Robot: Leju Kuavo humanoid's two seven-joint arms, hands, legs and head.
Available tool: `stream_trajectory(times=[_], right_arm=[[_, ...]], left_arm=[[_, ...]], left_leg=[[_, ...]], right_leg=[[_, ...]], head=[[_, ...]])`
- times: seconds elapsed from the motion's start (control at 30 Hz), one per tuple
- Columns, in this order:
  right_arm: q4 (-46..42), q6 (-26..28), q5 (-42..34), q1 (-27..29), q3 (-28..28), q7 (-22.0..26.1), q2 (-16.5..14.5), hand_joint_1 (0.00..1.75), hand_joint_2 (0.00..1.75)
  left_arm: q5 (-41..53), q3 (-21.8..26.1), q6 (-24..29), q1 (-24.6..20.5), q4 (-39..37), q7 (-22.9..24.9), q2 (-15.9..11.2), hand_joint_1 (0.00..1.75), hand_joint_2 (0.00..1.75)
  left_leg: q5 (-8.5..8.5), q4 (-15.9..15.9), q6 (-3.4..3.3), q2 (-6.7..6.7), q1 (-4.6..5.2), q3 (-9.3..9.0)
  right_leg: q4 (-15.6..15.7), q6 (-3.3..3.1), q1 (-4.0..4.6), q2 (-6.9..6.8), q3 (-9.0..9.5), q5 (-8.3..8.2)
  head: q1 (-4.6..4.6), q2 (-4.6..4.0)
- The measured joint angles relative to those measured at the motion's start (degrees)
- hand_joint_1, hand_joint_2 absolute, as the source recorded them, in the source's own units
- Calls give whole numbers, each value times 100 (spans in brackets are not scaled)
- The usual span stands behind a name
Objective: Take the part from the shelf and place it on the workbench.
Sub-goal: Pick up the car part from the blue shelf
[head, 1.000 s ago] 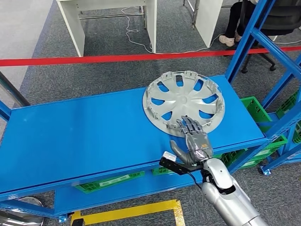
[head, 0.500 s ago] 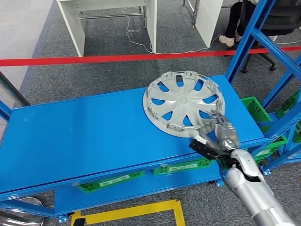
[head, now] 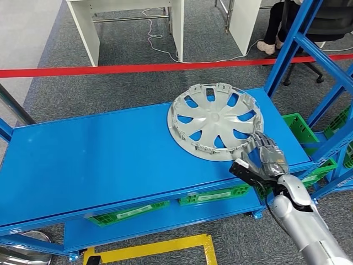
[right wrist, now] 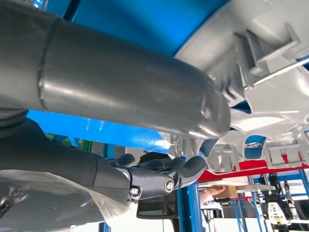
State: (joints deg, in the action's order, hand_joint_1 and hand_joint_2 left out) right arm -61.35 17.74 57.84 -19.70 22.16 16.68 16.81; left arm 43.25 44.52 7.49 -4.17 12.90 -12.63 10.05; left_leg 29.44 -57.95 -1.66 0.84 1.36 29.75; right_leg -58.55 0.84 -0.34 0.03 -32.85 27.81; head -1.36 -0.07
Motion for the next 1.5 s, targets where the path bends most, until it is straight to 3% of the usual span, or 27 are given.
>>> stream_trajectory(times=[0.3,0.7,1.33,1.4,1.5], right_arm=[[71,-219,290,-369,243,102,-1,0,0],[262,-540,519,-1388,1292,-48,-149,0,0],[473,-480,76,-1544,1568,15,-416,0,0],[528,-429,4,-1542,1576,12,-510,0,0],[799,-243,-200,-1531,1615,-94,-1053,0,0]], left_arm=[[179,0,-23,-12,0,13,2,0,0],[366,-4,-31,-93,0,65,52,0,0],[468,-6,-29,-112,0,137,88,0,0],[493,-10,-31,-120,0,143,97,0,0],[568,-21,-30,-174,0,196,152,0,0]], left_leg=[[-1,-1,-1,0,1,4],[-5,-1,-2,-1,0,4],[-4,-1,-2,-1,0,8],[-4,-1,-2,0,0,8],[-6,0,0,1,-4,7]], right_leg=[[0,1,-2,0,0,-1],[-2,0,0,-2,-2,-1],[-1,0,-1,-1,-2,-1],[-1,0,-1,1,-2,-1],[-2,0,4,3,-5,-1]], head=[[0,0],[1,0],[1,0],[-1,0],[-1,0]])
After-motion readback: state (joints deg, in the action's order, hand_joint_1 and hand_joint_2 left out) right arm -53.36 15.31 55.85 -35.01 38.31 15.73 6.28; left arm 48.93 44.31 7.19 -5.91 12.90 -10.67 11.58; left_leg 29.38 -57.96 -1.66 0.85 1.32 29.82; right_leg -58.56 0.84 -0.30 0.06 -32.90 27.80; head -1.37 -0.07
